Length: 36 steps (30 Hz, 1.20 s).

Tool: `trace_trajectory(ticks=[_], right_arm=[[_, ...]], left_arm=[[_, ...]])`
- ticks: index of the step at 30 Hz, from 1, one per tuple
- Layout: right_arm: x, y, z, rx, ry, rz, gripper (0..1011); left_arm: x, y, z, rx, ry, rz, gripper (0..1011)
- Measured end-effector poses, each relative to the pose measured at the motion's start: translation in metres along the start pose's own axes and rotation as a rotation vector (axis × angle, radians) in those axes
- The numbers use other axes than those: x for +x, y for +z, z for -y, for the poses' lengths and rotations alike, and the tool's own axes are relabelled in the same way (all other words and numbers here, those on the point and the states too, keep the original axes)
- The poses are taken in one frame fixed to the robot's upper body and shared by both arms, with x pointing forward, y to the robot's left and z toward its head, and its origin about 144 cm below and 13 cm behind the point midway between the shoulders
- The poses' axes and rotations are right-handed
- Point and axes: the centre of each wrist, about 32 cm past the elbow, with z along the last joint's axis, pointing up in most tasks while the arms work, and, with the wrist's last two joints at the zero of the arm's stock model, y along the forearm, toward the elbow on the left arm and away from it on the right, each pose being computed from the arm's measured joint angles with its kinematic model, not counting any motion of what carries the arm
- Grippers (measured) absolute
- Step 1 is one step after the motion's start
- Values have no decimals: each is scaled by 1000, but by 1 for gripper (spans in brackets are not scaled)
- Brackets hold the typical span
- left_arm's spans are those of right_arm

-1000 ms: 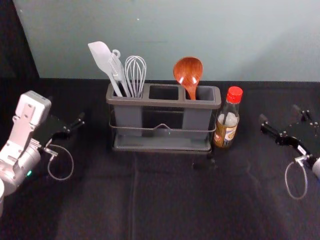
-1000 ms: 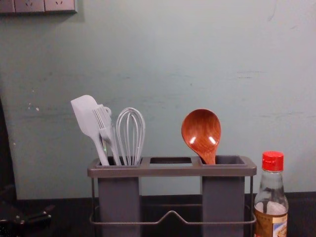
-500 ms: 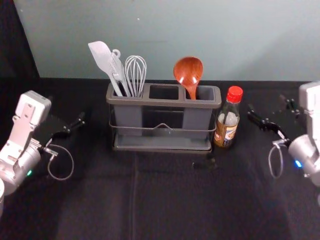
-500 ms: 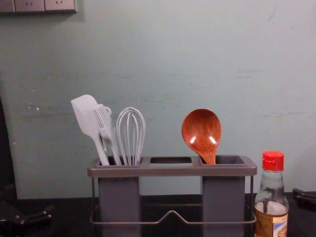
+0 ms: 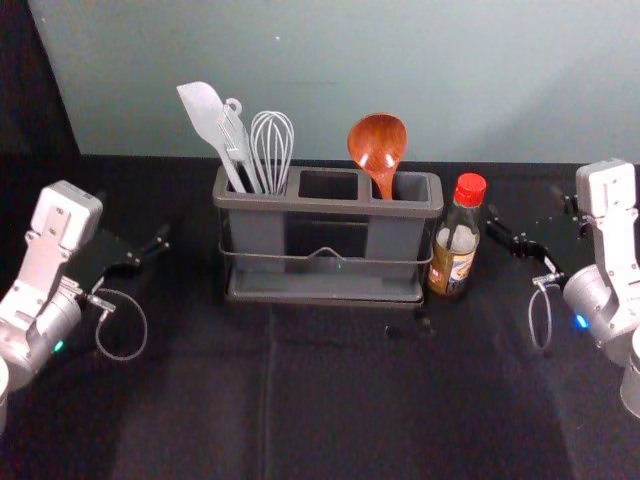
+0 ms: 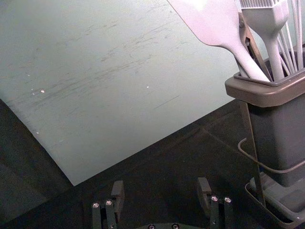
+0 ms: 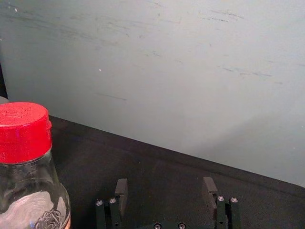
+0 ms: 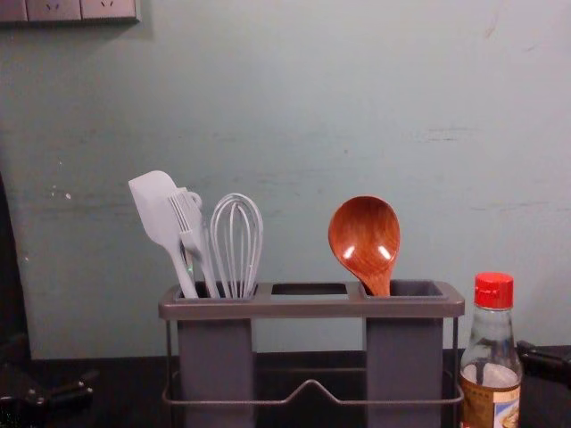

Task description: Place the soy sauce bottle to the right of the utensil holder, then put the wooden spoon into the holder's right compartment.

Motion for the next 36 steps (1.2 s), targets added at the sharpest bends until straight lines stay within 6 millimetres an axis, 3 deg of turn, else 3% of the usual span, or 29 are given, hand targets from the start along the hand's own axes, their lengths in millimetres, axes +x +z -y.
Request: trace_trajectory(ticks=[36], right_arm=[[2, 0, 2, -1, 8, -6, 1004]], left_arm=[[0, 0, 0, 0, 0, 0, 1005]])
